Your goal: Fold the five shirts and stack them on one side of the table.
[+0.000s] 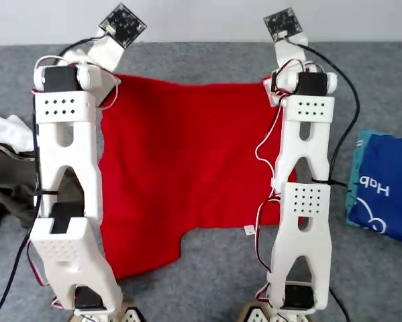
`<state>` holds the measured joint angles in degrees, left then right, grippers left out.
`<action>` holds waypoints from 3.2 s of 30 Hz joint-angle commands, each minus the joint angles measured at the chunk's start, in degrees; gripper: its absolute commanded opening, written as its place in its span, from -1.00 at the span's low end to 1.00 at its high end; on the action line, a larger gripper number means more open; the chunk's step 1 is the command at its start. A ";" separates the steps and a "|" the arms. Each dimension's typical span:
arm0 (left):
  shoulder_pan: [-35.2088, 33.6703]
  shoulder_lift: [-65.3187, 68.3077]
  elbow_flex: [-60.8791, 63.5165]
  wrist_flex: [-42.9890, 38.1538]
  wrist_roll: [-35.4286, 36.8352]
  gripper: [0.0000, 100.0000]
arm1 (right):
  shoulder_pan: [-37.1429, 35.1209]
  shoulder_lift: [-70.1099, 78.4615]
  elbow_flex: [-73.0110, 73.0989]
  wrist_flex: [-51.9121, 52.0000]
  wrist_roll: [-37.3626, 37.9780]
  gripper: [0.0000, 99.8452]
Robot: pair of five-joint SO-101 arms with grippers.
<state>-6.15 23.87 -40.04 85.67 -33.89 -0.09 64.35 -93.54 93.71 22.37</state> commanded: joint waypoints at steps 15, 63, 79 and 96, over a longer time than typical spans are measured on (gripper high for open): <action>2.55 -21.36 22.11 14.95 -0.53 -0.97 | 1.98 -18.42 10.55 9.45 1.49 -0.98; 2.46 -54.15 86.02 14.77 -12.31 -0.87 | 6.81 -61.67 95.91 9.01 12.22 -0.98; 2.37 -54.42 74.77 13.19 -0.79 -0.59 | 6.46 -62.20 91.16 9.01 12.13 -0.35; 2.37 -35.87 65.54 -16.00 16.79 -0.97 | 0.40 -47.69 83.69 -6.46 -4.84 -0.98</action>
<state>-3.60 -17.89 28.70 73.19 -17.71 1.23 14.59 -6.95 90.37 18.86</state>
